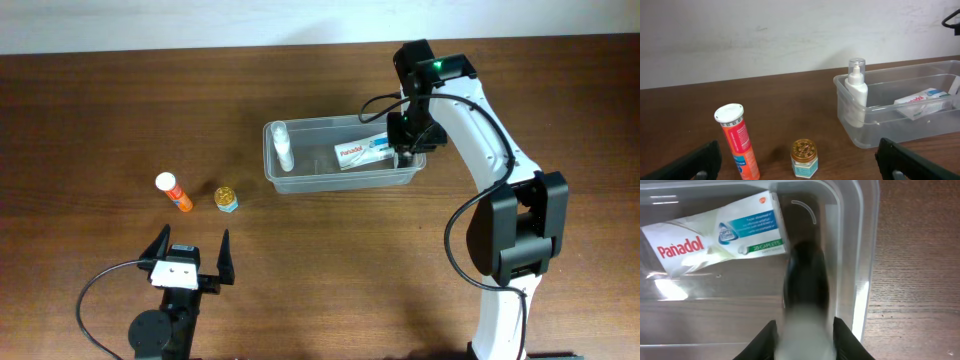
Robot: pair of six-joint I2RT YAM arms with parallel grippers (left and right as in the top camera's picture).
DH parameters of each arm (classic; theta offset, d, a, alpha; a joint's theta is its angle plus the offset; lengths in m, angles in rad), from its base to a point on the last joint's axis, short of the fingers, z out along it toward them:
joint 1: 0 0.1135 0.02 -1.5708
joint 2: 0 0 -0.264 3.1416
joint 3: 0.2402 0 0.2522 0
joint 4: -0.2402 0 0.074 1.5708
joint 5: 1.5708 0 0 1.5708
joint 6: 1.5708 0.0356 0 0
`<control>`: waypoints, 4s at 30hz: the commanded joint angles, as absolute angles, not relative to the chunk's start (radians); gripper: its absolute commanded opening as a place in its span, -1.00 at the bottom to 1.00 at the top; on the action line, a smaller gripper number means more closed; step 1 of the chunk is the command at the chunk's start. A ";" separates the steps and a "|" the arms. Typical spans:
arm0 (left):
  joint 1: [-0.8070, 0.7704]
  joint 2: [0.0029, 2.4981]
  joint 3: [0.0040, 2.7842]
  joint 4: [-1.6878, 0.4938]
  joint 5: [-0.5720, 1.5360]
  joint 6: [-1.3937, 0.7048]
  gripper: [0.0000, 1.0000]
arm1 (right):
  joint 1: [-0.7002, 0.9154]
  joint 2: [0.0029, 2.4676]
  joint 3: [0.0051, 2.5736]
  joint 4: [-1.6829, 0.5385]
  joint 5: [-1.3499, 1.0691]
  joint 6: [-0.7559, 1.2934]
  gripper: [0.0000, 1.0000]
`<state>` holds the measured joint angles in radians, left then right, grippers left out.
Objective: Pack container
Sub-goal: 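Lower the dark bottle into the container's right end, then open the right gripper and raise it away to the right, then move the left gripper forward over the gold-lidded Tiger Balm jar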
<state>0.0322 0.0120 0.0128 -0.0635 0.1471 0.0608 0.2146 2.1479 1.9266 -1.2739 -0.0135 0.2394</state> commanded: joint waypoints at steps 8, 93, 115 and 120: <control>0.035 0.006 0.009 -0.065 0.161 0.073 0.99 | 0.209 2.196 1.922 -1.268 -0.033 0.244 -0.44; 0.036 0.006 0.009 -0.066 0.124 0.081 0.99 | -0.237 2.184 2.366 -1.661 0.091 0.244 0.97; 0.036 0.010 0.045 0.186 0.371 0.081 0.99 | -0.237 2.184 2.366 -1.661 0.091 0.244 0.97; 0.035 0.101 0.152 0.130 0.382 0.081 0.99 | -0.237 2.184 2.366 -1.661 0.091 0.244 0.97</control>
<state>0.0326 0.0399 0.0586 0.1532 0.3473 0.0647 -0.2314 2.1872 2.3657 -1.6608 0.0727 0.2359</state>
